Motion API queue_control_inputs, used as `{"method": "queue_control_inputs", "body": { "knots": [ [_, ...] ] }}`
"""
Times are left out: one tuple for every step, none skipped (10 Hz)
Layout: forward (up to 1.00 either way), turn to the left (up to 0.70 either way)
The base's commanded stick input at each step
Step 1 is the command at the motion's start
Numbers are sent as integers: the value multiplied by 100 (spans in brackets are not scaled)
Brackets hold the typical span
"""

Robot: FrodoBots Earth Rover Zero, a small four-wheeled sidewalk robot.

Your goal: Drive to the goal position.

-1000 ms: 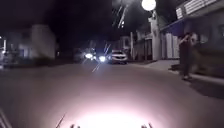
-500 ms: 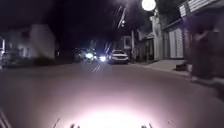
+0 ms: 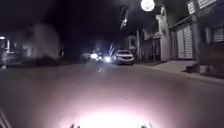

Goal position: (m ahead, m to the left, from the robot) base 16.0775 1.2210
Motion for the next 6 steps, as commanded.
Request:
{"method": "queue_control_inputs", "body": {
  "knots": [
    [70, 0],
    [70, 0],
    [70, 0],
    [70, 0],
    [70, 0],
    [70, 0]
  ]
}}
